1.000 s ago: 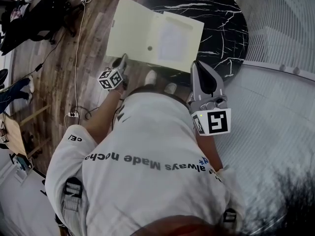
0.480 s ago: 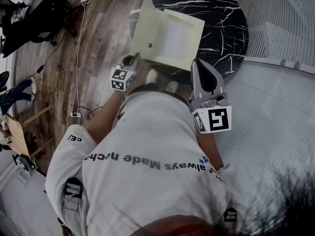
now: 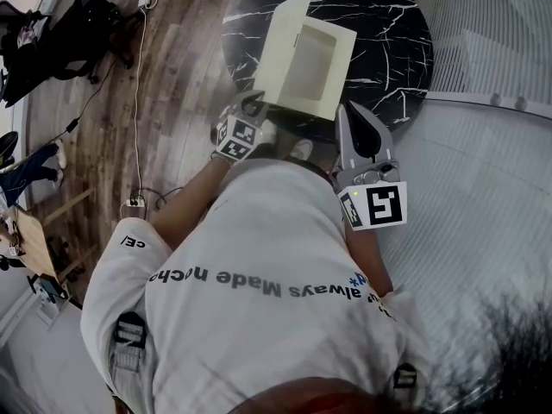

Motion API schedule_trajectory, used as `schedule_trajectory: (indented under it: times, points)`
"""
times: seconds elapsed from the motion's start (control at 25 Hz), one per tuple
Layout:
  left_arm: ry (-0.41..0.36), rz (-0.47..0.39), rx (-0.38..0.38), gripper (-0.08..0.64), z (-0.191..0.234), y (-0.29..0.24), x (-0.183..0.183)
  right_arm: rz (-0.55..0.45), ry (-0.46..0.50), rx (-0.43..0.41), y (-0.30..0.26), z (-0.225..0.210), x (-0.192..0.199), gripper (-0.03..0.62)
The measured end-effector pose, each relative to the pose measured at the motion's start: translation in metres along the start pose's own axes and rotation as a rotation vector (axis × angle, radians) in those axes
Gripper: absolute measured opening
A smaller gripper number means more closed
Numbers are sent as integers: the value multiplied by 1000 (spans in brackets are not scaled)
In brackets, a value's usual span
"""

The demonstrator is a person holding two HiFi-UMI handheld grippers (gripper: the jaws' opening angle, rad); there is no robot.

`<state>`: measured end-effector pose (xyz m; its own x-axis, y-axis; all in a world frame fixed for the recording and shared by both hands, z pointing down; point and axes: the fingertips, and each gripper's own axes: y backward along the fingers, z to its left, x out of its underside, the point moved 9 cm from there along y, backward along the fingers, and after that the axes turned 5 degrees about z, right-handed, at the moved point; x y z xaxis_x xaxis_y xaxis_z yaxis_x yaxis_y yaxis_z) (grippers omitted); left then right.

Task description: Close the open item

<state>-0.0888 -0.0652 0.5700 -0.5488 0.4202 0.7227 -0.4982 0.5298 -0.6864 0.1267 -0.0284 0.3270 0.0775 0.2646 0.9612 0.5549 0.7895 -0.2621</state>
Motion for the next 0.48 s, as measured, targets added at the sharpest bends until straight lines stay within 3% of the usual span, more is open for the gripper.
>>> schedule_trajectory:
  times: [0.48]
  points:
    - [-205,140,126,64,-37,-48,-29,52,-10,36,0,-16,27,2]
